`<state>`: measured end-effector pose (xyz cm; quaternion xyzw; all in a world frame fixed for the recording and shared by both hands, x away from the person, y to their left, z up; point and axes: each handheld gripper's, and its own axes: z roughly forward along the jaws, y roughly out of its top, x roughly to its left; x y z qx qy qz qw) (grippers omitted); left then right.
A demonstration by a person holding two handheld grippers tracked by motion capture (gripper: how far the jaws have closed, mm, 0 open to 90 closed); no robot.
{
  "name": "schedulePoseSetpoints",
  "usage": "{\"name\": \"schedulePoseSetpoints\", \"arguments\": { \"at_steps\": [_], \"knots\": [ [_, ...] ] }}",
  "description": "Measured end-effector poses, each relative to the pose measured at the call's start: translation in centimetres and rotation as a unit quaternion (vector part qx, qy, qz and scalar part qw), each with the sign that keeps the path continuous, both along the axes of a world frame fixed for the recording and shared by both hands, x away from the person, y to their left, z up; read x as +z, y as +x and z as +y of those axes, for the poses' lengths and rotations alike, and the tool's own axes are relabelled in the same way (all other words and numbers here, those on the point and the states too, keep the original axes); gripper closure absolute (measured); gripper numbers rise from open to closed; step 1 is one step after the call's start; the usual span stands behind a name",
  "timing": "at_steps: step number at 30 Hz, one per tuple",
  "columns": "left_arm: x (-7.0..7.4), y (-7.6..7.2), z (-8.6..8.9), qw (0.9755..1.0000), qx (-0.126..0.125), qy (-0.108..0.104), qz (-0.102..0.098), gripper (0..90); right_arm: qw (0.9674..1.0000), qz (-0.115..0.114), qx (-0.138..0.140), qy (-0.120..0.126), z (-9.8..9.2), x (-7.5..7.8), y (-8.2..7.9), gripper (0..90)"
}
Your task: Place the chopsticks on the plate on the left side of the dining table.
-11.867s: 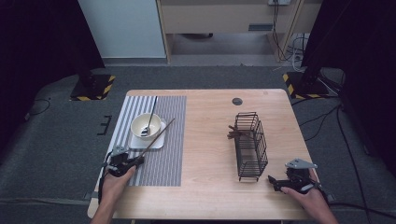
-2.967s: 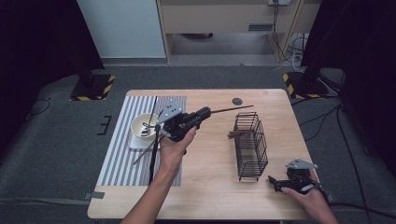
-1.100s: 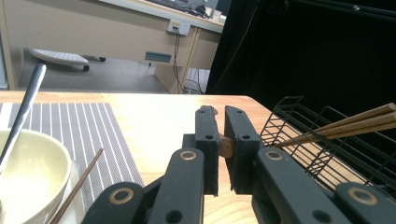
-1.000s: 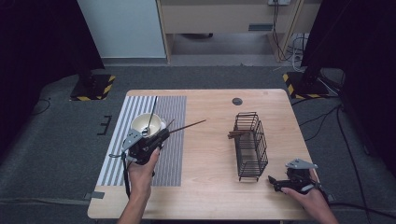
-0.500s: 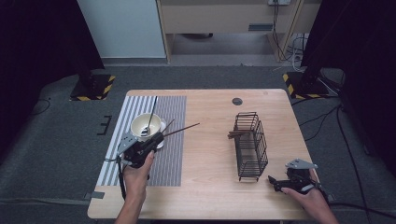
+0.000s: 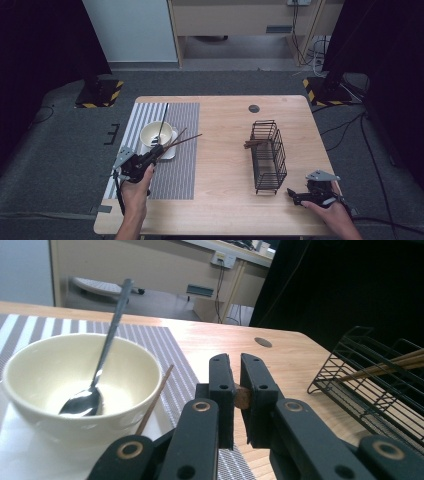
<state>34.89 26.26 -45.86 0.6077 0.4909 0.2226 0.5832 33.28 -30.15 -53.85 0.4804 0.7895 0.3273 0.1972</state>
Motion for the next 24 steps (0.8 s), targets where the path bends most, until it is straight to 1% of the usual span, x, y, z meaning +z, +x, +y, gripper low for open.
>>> {"name": "schedulePoseSetpoints", "arguments": {
  "at_steps": [6,11,13,15,21,24],
  "knots": [
    [-0.3,-0.1,0.8,1.0000,0.008,0.005,0.002,83.9,1.0000,0.000,0.000,0.000,0.0,0.0,0.0,0.2],
    [-0.3,-0.1,1.2,0.9999,0.015,-0.002,-0.001,83.9,1.0000,0.000,-0.001,0.000,0.0,0.0,0.0,0.2],
    [-0.3,0.0,1.3,0.9999,0.016,0.000,-0.001,83.9,1.0000,0.000,-0.001,0.000,0.0,0.0,0.0,0.2],
    [-0.4,0.0,1.4,0.9998,0.016,0.007,0.001,83.9,1.0000,0.000,-0.001,0.000,0.0,0.0,0.0,0.2],
    [-0.5,0.2,1.8,0.9997,0.023,0.010,0.002,83.9,1.0000,0.000,-0.001,0.000,0.0,0.0,0.0,0.2],
    [-0.6,0.2,1.9,0.9996,0.022,0.017,0.005,83.9,1.0000,0.000,-0.001,0.000,0.0,0.0,0.0,0.2]
  ]
}}
